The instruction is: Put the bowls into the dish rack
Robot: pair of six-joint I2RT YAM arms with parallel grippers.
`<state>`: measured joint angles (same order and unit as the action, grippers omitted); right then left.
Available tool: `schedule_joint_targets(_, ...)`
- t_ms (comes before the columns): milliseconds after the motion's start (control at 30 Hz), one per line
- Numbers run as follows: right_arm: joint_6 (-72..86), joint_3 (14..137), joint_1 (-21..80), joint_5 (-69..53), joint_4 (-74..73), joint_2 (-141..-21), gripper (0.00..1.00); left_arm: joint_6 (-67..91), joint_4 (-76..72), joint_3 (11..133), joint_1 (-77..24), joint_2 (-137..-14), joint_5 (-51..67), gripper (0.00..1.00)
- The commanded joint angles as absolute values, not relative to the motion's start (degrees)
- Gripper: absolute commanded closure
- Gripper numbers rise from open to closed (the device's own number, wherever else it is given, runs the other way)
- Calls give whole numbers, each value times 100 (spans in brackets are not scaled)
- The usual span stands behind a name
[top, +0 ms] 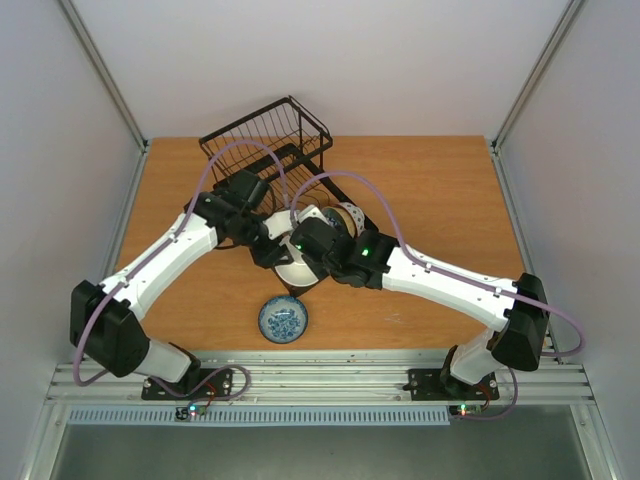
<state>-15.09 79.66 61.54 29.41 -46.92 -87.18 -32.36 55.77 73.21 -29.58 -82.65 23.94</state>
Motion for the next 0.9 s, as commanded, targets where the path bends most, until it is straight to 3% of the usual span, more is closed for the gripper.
schedule_joint_targets(0,-1485,8112,6230,2953,-4308,-8481,99,-3161,5420,7501,-3004,-8338,2313,44)
schedule_joint_targets(67,-1485,8112,6239,2956,-4307,-8473,99,-3155,5419,7506,-3010,-8352,2303,47)
schedule_joint_targets(100,-1479,8112,6249,2957,-4300,-8473,99,-3160,5427,7506,-3014,-8358,2303,54)
schedule_joint_targets(133,-1477,8105,6258,2957,-4298,-8469,99,-3167,5431,7505,-3019,-8365,2303,64)
schedule_joint_targets(167,-1477,8104,6258,2959,-4290,-8469,99,-3172,5432,7512,-3023,-8361,2303,84)
schedule_joint_targets(200,-1477,8099,6266,2974,-4289,-8461,99,-3180,5432,7510,-3019,-8368,2295,97)
schedule_joint_targets(433,-1395,7923,6267,3077,-4231,-8286,95,-3250,5414,7459,-3023,-8332,2535,99)
schedule_joint_targets(467,-1345,7840,6267,3099,-4193,-8197,87,-3251,5421,7451,-3023,-8325,2584,99)
schedule_joint_targets(533,-1220,7594,6258,3048,-4038,-7925,58,-3254,5406,7453,-3015,-8289,2674,99)
schedule_joint_targets(633,-955,7045,6096,2435,-3690,-7280,24,-3275,5385,7414,-2943,-8191,2948,99)
schedule_joint_targets(700,-678,6731,5902,1840,-3476,-6909,6,-3303,5375,7394,-2831,-8127,3308,100)
schedule_joint_targets(733,-522,6563,5808,1599,-3352,-6748,2,-3319,5361,7387,-2773,-8102,3472,100)
schedule_joint_targets(867,-110,6030,5590,847,-2764,-6340,1,-3296,5307,7359,-2593,-8075,3911,99)
